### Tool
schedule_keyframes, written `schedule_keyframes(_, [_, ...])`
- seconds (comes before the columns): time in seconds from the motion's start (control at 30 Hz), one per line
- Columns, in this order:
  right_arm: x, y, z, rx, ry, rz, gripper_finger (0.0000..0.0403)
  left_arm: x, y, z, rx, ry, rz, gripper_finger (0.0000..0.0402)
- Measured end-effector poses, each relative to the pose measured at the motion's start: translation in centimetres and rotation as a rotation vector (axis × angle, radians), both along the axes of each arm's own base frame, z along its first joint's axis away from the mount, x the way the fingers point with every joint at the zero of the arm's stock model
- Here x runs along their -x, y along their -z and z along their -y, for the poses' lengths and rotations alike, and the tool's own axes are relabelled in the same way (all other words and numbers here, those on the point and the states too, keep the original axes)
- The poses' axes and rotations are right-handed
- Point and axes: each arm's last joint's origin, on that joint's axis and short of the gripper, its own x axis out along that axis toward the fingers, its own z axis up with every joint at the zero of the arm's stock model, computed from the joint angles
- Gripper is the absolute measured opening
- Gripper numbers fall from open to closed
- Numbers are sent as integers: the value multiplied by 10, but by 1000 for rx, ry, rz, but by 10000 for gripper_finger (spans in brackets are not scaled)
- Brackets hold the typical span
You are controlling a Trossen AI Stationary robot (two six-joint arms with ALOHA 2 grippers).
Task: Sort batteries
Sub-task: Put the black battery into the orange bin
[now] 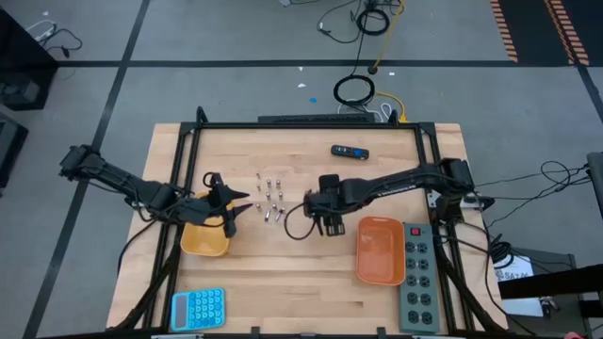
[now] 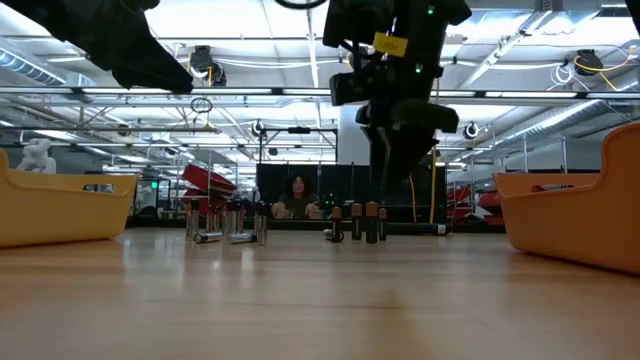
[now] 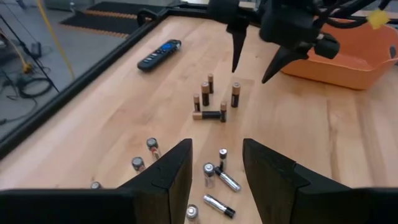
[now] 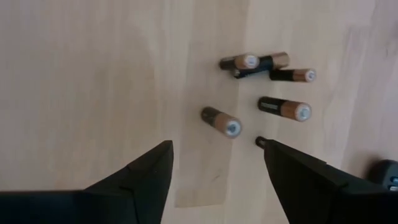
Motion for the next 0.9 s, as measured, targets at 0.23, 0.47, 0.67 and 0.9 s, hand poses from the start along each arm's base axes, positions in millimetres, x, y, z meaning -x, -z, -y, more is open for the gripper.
schedule_keyframes(0.23, [-2,0,11,-59,36,16,242,3,2,4,-62,-23,17,153])
schedule_keyframes(0.47, [1,1,13,-73,34,-20,242,9,14,13,-103,-30,37,153])
schedule_keyframes(0.67, [9,-1,17,-68,19,-92,242,13,17,19,-101,-24,58,153])
schedule_keyframes(0.9, [0,1,19,-108,-28,-24,242,13,30,19,-82,-26,88,153])
